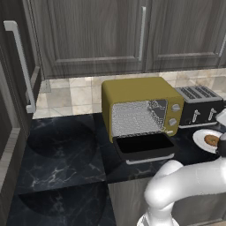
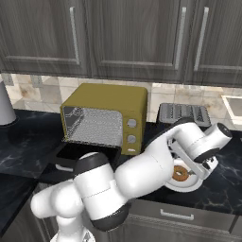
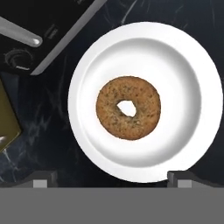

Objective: Pick up the bagel from the plate, place it on the toaster oven rack, close the door, and set the timer.

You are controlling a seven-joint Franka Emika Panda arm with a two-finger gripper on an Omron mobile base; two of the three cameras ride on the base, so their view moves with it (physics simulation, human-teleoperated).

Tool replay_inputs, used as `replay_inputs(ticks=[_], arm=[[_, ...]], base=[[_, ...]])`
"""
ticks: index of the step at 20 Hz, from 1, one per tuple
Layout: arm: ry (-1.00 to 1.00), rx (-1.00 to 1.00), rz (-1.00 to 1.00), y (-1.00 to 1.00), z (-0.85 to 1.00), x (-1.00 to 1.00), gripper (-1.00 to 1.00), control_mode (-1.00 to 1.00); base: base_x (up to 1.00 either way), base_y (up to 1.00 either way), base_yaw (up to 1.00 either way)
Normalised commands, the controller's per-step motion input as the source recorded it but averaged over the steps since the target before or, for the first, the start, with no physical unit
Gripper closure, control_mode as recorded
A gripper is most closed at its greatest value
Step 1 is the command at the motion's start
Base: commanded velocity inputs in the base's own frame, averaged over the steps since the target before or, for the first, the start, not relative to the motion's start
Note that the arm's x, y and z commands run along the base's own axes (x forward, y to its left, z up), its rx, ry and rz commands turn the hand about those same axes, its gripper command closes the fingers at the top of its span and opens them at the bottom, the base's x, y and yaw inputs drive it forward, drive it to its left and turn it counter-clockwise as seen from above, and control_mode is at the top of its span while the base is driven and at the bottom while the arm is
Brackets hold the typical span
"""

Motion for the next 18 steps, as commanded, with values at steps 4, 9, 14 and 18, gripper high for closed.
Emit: replay_inputs(ticks=[4,9,14,18], arm=[[0.0,0.0,0.03,0.0,-0.32,0.19,-1.0,-1.0],[0.0,0.0,0.02,0.0,-0.24,0.02,-1.0,-1.0],[0.0,0.0,0.01,0.0,-0.27,0.0,-1.0,-1.0],[0.0,0.0,0.03,0.0,-0.2,0.0,-1.0,-1.0]], base=[[0.0,0.0,0.0],[0.0,0.0,0.0],[0.0,0.0,0.0],[0.0,0.0,0.0]])
